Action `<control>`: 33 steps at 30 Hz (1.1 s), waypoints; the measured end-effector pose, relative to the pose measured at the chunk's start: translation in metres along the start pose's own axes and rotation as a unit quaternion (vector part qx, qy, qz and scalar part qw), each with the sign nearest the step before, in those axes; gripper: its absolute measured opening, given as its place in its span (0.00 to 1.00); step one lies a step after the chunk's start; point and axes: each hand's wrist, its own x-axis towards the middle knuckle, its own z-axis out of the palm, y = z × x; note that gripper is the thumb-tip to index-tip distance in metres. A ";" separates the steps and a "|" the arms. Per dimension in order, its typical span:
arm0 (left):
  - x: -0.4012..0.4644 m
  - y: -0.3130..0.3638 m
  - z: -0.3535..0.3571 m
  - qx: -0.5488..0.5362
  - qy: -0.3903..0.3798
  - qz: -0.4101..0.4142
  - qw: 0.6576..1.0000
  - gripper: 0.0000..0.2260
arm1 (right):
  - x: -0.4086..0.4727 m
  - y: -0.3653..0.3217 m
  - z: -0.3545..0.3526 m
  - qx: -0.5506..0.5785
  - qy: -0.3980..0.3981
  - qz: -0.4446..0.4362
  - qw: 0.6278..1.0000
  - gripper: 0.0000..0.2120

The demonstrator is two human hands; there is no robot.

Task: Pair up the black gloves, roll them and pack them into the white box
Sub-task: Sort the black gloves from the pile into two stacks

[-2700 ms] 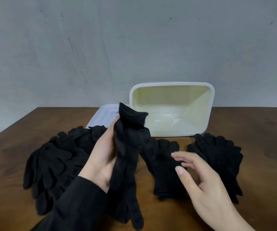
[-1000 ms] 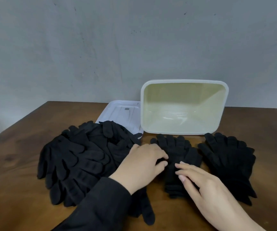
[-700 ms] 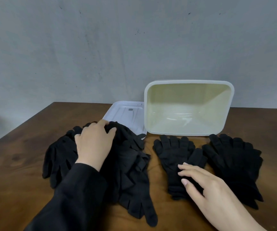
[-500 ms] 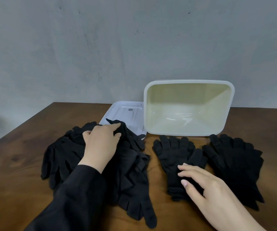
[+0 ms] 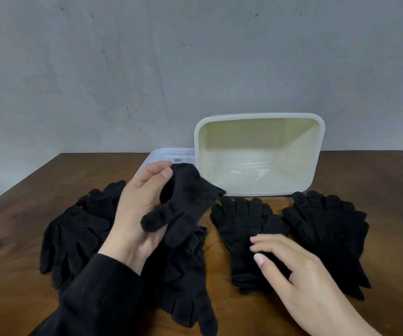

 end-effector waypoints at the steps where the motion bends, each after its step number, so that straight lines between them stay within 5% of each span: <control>1: -0.002 -0.003 0.002 0.005 -0.006 -0.036 0.999 0.11 | -0.001 -0.003 -0.003 0.029 0.035 0.002 0.999 0.12; 5: -0.005 -0.022 0.006 0.001 -0.148 -0.081 0.986 0.07 | 0.002 -0.016 -0.007 0.268 0.068 0.068 0.959 0.22; 8: -0.006 -0.036 0.004 -0.029 -0.236 -0.097 0.966 0.02 | 0.011 -0.027 -0.009 0.476 -0.026 0.171 0.863 0.28; 10: -0.006 -0.041 0.004 -0.016 -0.262 -0.103 0.959 0.02 | 0.011 -0.035 -0.012 0.531 -0.089 0.232 0.810 0.22; 14: -0.005 -0.039 0.005 0.094 -0.194 -0.057 0.975 0.04 | 0.008 -0.037 -0.018 0.457 -0.053 0.237 0.856 0.06; 19: -0.006 -0.034 0.004 0.081 -0.111 0.002 0.990 0.07 | 0.017 -0.046 -0.055 0.401 0.026 0.153 0.903 0.06; 23: -0.007 -0.036 0.005 0.100 -0.099 0.011 0.990 0.07 | 0.028 -0.062 -0.076 0.318 -0.001 0.092 0.944 0.11; 33: 0.004 -0.039 -0.002 0.175 0.019 0.034 0.984 0.07 | 0.062 -0.100 -0.097 0.294 0.010 0.090 0.952 0.12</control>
